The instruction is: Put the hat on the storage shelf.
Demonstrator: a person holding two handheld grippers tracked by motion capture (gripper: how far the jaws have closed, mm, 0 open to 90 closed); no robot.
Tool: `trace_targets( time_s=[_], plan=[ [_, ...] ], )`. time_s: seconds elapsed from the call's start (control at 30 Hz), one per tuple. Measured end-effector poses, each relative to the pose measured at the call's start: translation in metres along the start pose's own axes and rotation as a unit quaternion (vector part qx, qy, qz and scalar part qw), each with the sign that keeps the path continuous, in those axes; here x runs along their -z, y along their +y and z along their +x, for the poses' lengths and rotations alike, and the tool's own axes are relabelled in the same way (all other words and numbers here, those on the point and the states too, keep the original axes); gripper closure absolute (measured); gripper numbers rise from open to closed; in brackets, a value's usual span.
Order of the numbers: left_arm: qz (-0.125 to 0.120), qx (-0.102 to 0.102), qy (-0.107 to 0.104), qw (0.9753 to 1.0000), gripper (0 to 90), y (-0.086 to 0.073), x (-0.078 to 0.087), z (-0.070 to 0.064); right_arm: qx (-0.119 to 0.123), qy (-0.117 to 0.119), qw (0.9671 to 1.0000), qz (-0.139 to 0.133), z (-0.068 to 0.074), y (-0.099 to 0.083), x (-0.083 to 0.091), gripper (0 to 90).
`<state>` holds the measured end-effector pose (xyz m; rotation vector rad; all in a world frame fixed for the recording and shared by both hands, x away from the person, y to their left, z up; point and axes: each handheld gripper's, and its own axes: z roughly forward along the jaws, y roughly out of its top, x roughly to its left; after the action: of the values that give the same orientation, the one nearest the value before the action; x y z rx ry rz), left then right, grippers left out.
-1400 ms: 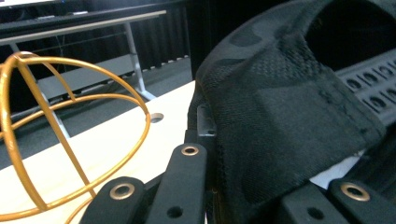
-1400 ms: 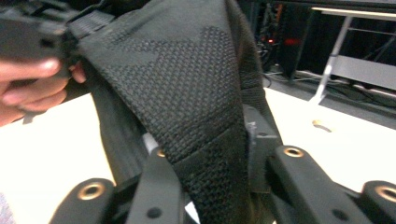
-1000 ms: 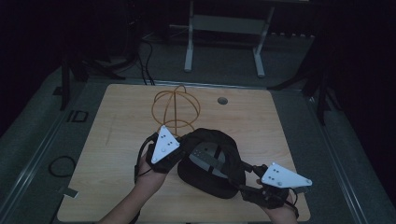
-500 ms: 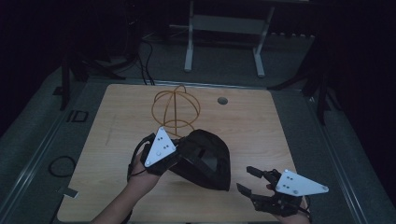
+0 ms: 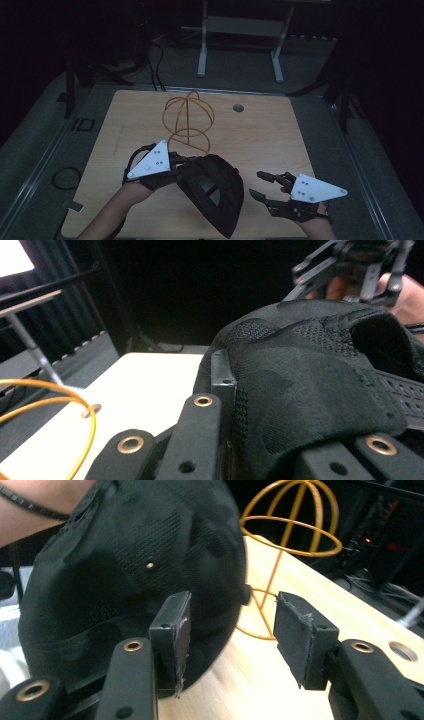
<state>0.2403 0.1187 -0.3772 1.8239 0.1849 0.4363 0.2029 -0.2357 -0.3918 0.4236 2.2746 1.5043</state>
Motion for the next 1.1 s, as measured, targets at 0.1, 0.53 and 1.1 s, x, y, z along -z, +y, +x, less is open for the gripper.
trace_targets(
  time_s=[0.1, 0.53, 1.1],
  plan=[
    [-0.008, -0.004, -0.014, 0.9999, 88.3, 0.001, 0.001, -0.001, 0.006, 0.013, 0.9999, 0.001, 0.001, 0.002, -0.006, 47.9],
    [-0.027, -0.013, -0.054, 0.9981, 88.3, 0.005, -0.001, -0.005, 0.055, 0.058, 0.9968, -0.001, 0.006, 0.018, -0.026, 56.9],
    [0.007, 0.022, -0.024, 0.9994, 81.8, -0.002, -0.008, 0.006, 0.01, 0.056, 0.9984, -0.01, -0.001, 0.016, -0.023, 88.8]
  ],
)
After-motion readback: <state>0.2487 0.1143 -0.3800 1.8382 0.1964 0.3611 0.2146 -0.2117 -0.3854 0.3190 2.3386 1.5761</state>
